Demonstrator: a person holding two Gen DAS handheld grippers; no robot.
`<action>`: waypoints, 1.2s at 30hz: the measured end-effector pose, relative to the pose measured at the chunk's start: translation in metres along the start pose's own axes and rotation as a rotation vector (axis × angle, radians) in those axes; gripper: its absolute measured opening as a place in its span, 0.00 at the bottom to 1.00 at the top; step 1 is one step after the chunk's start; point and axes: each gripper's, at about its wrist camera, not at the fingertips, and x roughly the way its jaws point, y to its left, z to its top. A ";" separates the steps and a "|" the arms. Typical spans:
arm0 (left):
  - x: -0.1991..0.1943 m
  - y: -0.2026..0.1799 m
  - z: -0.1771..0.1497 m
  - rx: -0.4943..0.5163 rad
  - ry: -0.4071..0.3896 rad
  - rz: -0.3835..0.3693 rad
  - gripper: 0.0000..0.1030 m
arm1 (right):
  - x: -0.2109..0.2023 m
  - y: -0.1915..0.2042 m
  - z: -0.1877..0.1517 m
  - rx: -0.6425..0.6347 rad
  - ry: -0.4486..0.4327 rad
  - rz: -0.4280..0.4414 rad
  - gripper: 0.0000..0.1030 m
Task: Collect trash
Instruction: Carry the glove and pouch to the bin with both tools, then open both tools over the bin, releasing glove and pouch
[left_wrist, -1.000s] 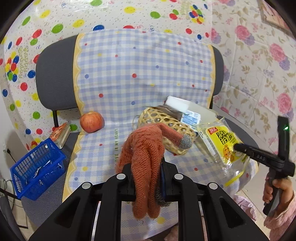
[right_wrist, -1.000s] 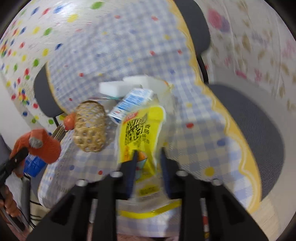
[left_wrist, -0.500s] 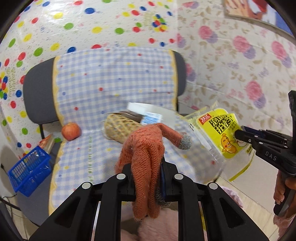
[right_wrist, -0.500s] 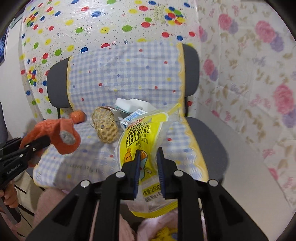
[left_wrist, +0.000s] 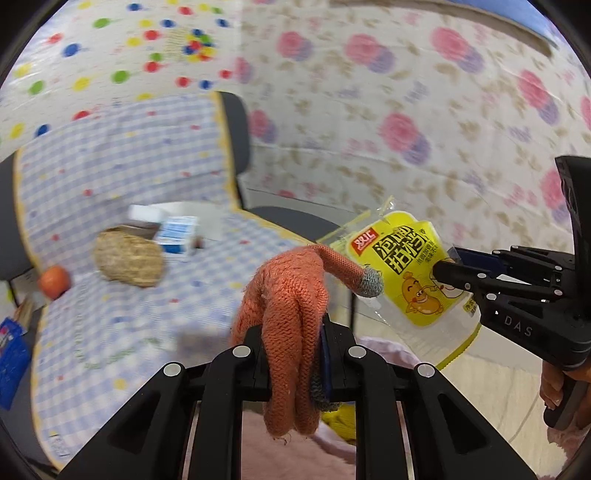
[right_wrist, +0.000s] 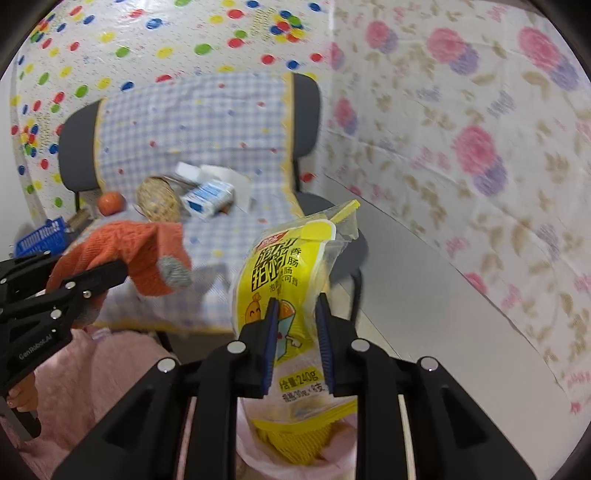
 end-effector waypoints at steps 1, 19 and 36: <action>0.005 -0.009 -0.003 0.014 0.012 -0.026 0.18 | -0.001 -0.005 -0.006 0.005 0.008 -0.014 0.22; 0.088 -0.062 -0.044 0.103 0.254 -0.145 0.21 | 0.055 -0.044 -0.079 0.087 0.273 -0.039 0.28; 0.133 -0.034 -0.033 -0.021 0.337 -0.195 0.70 | 0.100 -0.073 -0.083 0.195 0.327 -0.002 0.48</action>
